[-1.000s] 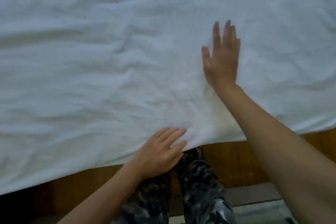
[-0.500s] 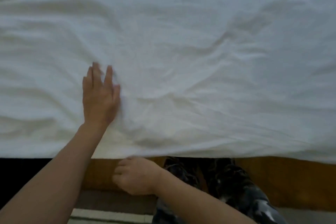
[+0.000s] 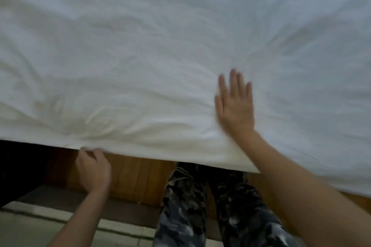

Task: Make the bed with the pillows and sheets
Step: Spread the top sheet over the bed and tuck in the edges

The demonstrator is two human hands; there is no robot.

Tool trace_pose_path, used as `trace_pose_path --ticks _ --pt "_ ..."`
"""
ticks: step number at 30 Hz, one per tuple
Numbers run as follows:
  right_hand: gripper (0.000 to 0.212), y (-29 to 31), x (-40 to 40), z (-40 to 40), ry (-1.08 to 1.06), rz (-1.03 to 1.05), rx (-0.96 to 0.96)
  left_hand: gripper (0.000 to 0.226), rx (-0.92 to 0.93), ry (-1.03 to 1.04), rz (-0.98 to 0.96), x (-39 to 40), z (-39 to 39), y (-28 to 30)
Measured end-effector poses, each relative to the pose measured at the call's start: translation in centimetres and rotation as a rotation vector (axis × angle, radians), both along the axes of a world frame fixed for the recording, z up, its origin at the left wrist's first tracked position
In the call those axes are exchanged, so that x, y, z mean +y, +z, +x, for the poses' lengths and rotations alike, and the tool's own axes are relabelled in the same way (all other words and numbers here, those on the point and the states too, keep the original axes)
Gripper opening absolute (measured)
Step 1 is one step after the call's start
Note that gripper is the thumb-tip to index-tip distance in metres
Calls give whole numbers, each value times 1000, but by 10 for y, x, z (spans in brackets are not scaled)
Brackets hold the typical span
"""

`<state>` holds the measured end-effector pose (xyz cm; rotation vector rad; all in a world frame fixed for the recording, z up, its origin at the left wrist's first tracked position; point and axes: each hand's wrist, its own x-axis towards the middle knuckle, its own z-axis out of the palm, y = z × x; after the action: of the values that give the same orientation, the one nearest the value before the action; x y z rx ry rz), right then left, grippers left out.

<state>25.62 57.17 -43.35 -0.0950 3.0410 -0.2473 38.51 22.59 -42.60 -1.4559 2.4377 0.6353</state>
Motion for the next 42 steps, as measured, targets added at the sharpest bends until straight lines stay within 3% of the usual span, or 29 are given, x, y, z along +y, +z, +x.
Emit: trace_pose_path --ticks 4,10,14,18,24,29,37,42 --pt "59 -6 19 110 257 16 -82 42 185 -208 -4 87 5 39" --pt "54 39 53 159 386 -111 -337 42 258 -940 192 200 4 75" --pt "50 112 98 160 16 -353 -363 44 193 -1174 190 264 -6 113" --pt "48 190 198 170 -308 -551 -367 45 64 -1240 197 337 -7 171" --pt "48 307 401 252 -633 -650 -396 36 92 -1187 212 470 42 271" --pt "51 395 547 358 -926 -650 -320 30 105 -1215 367 632 99 341" --pt "48 429 697 409 -1197 -777 -130 32 58 -1652 610 890 123 402" --pt "46 427 803 392 -1291 -870 -78 30 62 -1614 666 1012 98 394"
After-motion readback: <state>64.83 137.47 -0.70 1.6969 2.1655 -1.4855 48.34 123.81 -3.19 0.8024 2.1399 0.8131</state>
